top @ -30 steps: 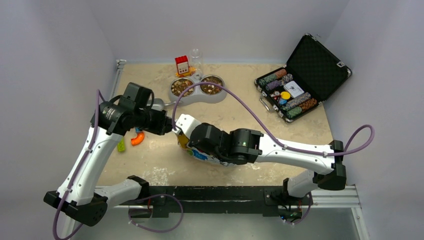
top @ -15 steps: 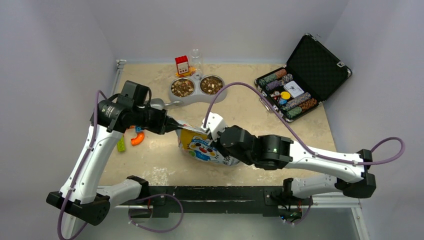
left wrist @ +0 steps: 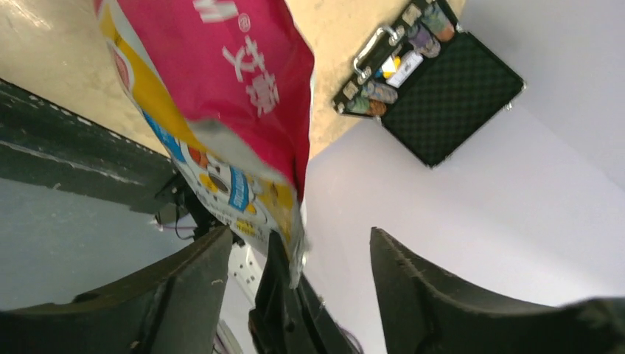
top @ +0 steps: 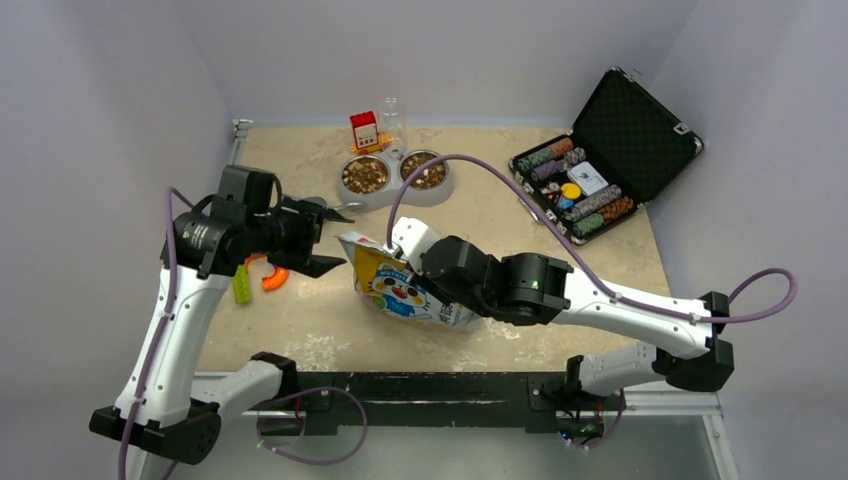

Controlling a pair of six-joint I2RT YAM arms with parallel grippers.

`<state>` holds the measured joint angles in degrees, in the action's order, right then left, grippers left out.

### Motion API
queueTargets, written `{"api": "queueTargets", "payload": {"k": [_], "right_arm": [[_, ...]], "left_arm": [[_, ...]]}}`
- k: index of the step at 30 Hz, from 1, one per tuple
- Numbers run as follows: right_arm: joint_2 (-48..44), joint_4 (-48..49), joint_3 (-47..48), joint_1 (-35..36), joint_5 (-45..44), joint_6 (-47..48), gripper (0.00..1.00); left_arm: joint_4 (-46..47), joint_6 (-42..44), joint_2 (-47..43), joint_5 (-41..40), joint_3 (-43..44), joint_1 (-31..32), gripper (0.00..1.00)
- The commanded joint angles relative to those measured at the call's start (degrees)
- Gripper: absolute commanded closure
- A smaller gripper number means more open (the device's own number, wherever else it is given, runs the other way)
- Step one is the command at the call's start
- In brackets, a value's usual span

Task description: Serve the pet food

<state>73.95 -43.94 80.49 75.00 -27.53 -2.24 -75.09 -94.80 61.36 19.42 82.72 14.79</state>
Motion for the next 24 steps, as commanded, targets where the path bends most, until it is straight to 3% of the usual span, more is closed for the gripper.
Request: {"api": "queueTargets", "payload": {"k": [1,7,13,18,20,22,24], "right_arm": [[0.8,0.4,6.6,-1.1,-2.3,4.5,1.0],[2.8,0.0,8.8,-1.1,-0.2,6.7,1.0],[2.4,-0.7,9.4,-1.0,-0.3,7.1,1.0],[0.6,-1.5,7.2,-1.0,-1.6,6.7,1.0],[-0.4,-1.7,5.8,-1.0,-2.0,6.3,1.0],[-1.4,-2.3,4.2,-1.0,-2.2,5.5,1.0],[-2.9,-2.6,1.7,-1.1,-3.7,5.3,1.0]], "left_arm": [[2.7,-1.1,-3.5,0.2,-1.1,4.7,0.22],[8.9,-8.9,-3.9,-0.8,-5.1,14.4,0.12],[12.4,-9.8,2.3,-3.0,-3.1,16.4,0.2],[16.8,-10.0,4.7,-5.8,-5.5,16.4,0.47],[18.8,-10.3,4.3,-6.5,-6.8,16.3,0.69],[19.2,-10.4,3.4,-7.9,-7.2,15.8,0.99],[17.6,-10.5,2.4,-8.7,-6.8,14.3,1.0]]}}
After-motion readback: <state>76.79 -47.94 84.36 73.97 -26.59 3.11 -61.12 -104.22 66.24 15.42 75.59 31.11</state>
